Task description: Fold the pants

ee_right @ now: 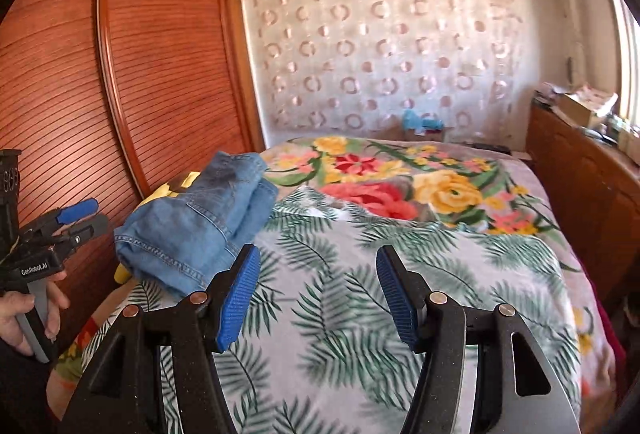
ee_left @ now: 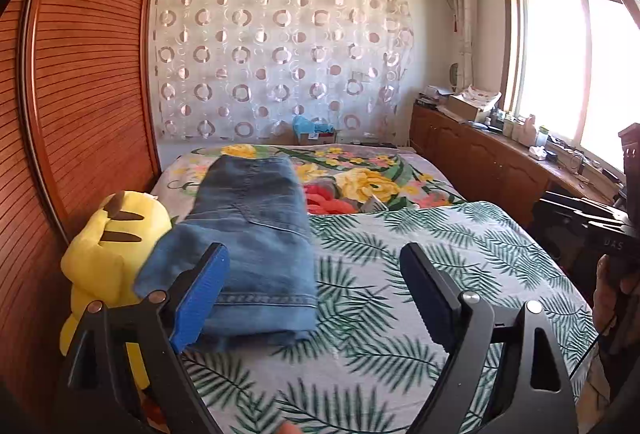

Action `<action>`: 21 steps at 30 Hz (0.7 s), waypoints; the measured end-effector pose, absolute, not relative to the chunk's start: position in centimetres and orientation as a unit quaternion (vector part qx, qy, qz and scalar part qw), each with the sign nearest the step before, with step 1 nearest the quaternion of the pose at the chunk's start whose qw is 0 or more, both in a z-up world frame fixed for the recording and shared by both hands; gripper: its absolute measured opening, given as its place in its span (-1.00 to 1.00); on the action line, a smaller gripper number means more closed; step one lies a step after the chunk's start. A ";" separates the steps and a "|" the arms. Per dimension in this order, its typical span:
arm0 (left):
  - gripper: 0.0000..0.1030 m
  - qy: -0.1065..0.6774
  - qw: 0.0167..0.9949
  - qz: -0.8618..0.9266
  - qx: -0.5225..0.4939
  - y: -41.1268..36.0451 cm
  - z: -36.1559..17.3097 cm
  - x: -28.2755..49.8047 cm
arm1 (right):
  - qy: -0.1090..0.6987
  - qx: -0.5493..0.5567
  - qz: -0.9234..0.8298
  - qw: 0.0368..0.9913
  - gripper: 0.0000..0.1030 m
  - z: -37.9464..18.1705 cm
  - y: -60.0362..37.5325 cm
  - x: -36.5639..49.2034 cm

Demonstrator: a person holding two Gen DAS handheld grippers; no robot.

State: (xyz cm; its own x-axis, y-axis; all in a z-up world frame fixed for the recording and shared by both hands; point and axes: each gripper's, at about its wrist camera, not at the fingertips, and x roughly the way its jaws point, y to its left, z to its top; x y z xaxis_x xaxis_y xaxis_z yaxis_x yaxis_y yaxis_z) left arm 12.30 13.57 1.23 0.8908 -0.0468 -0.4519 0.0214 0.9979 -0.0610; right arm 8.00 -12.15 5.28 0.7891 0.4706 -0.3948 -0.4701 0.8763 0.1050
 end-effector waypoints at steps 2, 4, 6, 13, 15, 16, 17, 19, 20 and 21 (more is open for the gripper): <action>0.81 0.230 0.973 -0.025 -0.027 12.5 1.4 12.0 | 0.204 0.004 0.240 0.949 0.33 5.4 -12.8 6.5; 1.00 0.227 0.973 -0.031 -0.026 11.5 1.6 11.8 | 0.199 0.005 0.234 0.952 0.42 5.5 -13.3 4.8; 1.00 0.222 0.974 -0.036 -0.021 10.5 1.9 11.4 | 0.196 0.010 0.224 0.955 0.46 5.5 -13.6 3.6; 1.00 0.211 0.976 -0.049 -0.022 7.8 3.2 9.3 | 0.176 0.015 0.187 0.966 0.54 6.1 -13.9 -0.6; 1.00 0.204 0.978 -0.040 -0.018 7.3 3.8 8.5 | 0.172 0.019 0.181 0.968 0.54 6.3 -14.1 -1.7; 1.00 0.203 0.978 -0.034 -0.014 6.9 4.0 8.2 | 0.168 0.019 0.178 0.969 0.54 6.4 -14.2 -2.2; 1.00 0.202 0.979 -0.027 -0.010 6.6 4.3 8.0 | 0.165 0.019 0.174 0.971 0.54 6.5 -14.2 -2.6; 1.00 0.199 0.980 -0.016 -0.003 5.9 4.8 7.6 | 0.159 0.018 0.166 0.973 0.54 6.5 -14.4 -3.7; 1.00 0.197 0.980 -0.015 0.000 5.5 5.1 7.3 | 0.155 0.016 0.162 0.974 0.54 6.5 -14.4 -4.2; 1.00 0.196 0.981 -0.017 0.001 5.2 5.3 7.1 | 0.152 0.014 0.158 0.976 0.54 6.6 -14.4 -4.8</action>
